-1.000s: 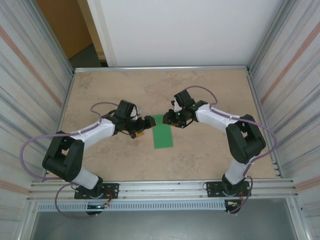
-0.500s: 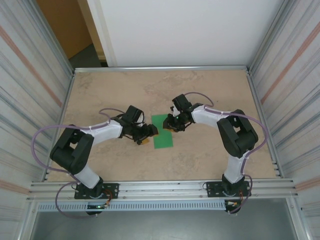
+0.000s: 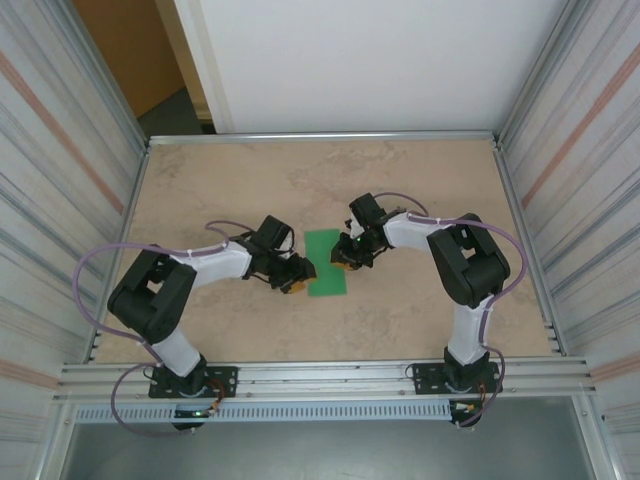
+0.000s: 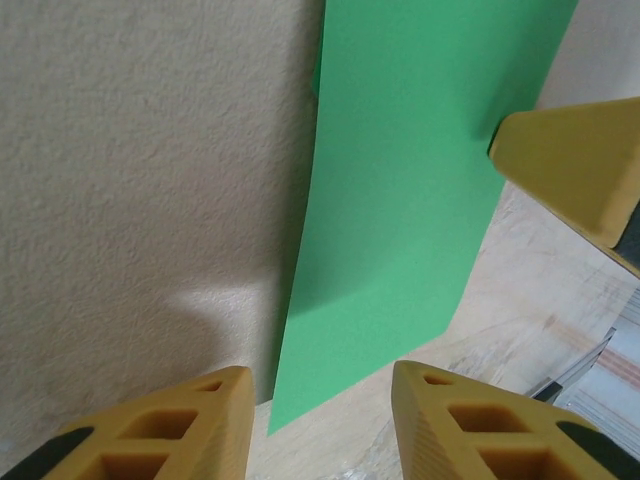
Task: Fold a paper plane with a square sheet of paper (pick it up from the middle)
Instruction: Third fold the triangle at the center of the table.
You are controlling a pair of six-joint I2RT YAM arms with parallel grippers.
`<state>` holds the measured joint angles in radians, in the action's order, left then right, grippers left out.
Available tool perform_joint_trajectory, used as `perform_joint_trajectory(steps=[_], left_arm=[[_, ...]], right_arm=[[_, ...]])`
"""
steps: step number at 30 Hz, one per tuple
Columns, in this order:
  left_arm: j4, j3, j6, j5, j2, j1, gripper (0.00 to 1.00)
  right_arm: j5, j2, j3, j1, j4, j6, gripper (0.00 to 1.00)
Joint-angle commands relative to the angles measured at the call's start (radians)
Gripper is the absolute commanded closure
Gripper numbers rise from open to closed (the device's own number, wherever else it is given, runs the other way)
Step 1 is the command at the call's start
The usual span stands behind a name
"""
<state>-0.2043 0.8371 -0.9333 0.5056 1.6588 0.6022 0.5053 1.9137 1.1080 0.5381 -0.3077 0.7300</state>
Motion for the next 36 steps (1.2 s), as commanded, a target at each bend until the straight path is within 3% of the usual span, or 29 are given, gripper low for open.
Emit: perform_joint_trajectory(steps=[1,18,36], left_arm=[[-0.010,0.000,-0.009,0.007,0.009,0.007,0.60],[0.021,0.021,0.023,0.063,0.047,0.011,0.63],[0.117,0.045,-0.058,0.113,0.094,-0.022,0.70]], right_arm=[[-0.019,0.054,-0.026,-0.002,-0.028,-0.009,0.80],[-0.021,0.059,-0.039,-0.009,-0.030,-0.013,0.80],[-0.030,0.056,-0.040,-0.010,-0.032,-0.013,0.81]])
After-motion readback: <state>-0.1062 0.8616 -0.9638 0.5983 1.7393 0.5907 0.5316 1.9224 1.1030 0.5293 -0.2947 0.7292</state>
